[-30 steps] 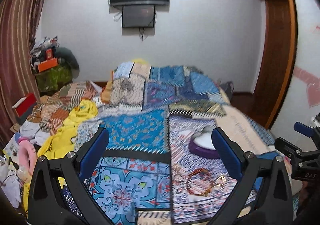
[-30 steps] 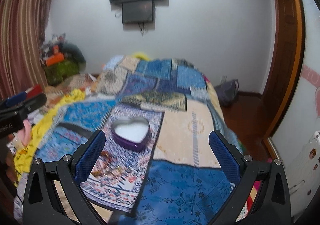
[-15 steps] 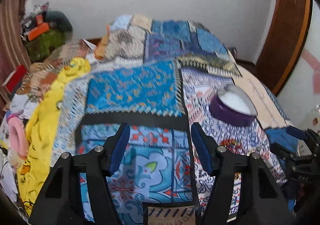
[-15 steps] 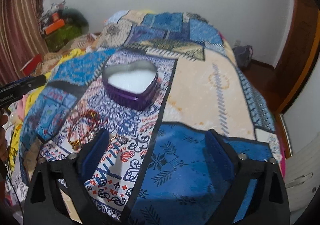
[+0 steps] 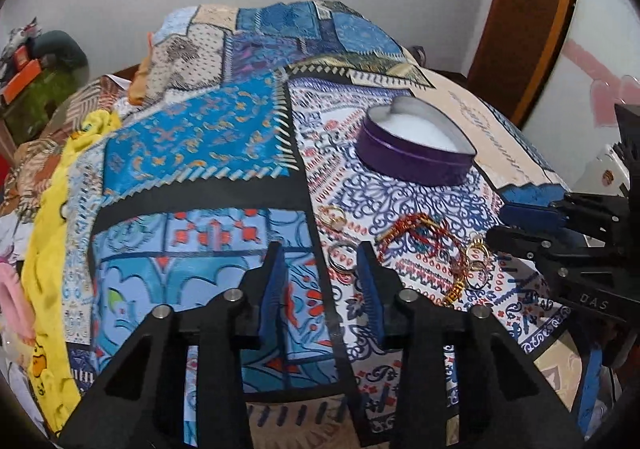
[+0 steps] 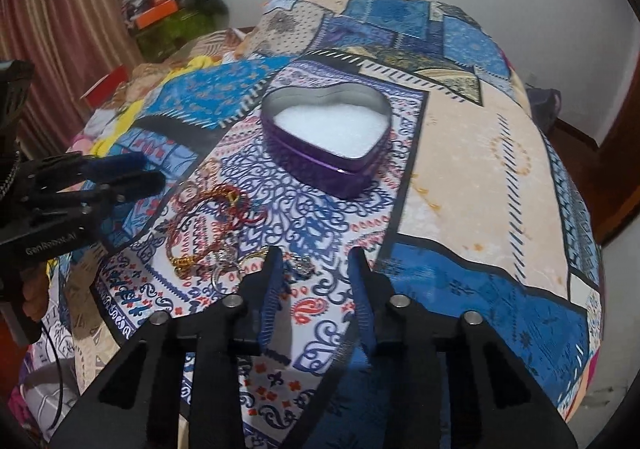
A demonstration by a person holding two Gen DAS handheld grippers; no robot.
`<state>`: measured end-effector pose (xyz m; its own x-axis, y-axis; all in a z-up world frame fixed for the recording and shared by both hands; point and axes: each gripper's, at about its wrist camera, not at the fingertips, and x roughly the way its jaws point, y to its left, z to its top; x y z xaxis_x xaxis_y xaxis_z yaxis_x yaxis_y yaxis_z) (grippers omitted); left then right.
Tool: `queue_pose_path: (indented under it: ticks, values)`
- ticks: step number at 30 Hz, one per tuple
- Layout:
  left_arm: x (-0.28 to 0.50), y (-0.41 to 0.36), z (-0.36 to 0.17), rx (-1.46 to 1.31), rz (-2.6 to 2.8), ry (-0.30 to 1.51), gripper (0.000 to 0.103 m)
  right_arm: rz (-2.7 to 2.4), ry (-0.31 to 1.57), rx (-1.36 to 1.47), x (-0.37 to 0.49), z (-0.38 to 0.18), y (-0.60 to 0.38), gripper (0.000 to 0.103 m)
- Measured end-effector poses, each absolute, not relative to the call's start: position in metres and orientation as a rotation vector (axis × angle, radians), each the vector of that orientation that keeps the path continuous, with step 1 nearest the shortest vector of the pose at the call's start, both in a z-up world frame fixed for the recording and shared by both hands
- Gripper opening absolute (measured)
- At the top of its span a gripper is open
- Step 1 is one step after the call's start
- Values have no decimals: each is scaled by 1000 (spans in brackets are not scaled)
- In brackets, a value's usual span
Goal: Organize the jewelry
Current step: 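Grasp a gold ring with the left tool while the right tool grasps a silver earring, then carry the ring into the purple heart tin with the left tool while the right tool drops the earring in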
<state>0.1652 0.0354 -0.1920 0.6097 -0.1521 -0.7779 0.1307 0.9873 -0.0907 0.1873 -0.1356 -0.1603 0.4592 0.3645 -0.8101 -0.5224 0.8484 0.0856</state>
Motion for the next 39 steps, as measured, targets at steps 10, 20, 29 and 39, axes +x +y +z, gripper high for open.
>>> queue_pose_path:
  ticks: [10,20,29,39]
  values:
    - [177,28,-210,-58,-209,949,29,587,959,-187,191,-165,-130,19]
    - [185,28,-214,-87,-213,938,21,593,957,-141,191,-162,-133,9]
    - [175,31,-201,-95,-200,911,21,559,912,-117,188,-142,-138,9]
    - [161,32,-161,-85,-189,811,21,537,805,-119,186,-107,-142,9]
